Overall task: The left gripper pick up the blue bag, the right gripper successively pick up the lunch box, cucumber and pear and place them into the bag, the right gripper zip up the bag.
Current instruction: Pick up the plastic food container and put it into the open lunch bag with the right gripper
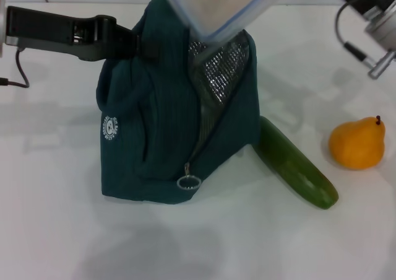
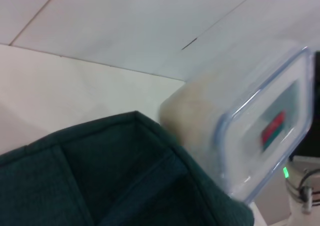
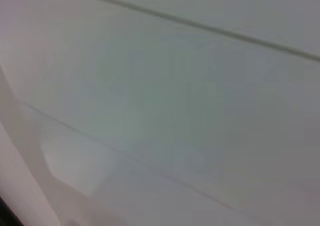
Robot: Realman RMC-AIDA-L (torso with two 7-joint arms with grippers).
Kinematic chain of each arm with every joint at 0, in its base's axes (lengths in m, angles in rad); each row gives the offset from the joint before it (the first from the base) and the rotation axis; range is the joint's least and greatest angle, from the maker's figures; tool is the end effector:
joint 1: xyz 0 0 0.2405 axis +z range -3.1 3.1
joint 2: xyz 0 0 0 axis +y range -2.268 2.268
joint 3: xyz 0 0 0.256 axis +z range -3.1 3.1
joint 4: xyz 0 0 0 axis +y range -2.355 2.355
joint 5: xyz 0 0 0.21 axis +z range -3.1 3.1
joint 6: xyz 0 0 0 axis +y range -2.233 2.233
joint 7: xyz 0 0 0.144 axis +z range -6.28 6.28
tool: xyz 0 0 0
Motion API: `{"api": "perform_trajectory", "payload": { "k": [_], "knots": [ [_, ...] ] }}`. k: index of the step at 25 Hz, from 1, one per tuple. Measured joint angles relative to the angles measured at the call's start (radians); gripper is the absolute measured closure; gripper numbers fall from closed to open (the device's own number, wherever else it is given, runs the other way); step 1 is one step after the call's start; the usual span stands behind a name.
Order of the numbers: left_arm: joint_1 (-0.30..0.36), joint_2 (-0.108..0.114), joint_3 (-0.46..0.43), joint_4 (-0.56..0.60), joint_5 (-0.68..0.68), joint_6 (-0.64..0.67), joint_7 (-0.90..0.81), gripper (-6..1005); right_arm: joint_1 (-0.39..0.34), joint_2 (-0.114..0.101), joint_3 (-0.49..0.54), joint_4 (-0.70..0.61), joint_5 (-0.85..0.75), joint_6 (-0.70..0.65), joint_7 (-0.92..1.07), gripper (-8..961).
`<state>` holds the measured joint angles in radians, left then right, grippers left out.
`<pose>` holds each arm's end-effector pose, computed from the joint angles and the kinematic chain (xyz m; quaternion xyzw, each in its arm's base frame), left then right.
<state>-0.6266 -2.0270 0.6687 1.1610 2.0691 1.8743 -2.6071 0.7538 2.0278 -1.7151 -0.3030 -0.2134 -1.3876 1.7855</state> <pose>-0.1855 0.3484 0.0941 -0.8281 -0.5234 -0.2001 0.0153 0.1348 0.3956 -0.0065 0.6519 -0.4531 -0.6071 0.0343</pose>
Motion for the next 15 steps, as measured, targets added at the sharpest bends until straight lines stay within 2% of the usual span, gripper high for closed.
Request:
{"api": "perform_trajectory", "payload": {
  "k": [6,10,15],
  "knots": [
    [0.012,0.000,0.000,0.000,-0.032,-0.008,0.005,957,-0.038,0.000,-0.147,-0.015,0.015,0.083,-0.009,790],
    [0.017,0.000,0.000,-0.001,-0.035,-0.012,0.007,957,-0.071,0.000,-0.194,-0.018,0.015,0.112,-0.014,785],
    [0.017,-0.008,0.000,-0.010,-0.037,-0.015,0.012,957,-0.068,0.000,-0.274,-0.025,0.016,0.157,-0.018,778]
  ]
}}
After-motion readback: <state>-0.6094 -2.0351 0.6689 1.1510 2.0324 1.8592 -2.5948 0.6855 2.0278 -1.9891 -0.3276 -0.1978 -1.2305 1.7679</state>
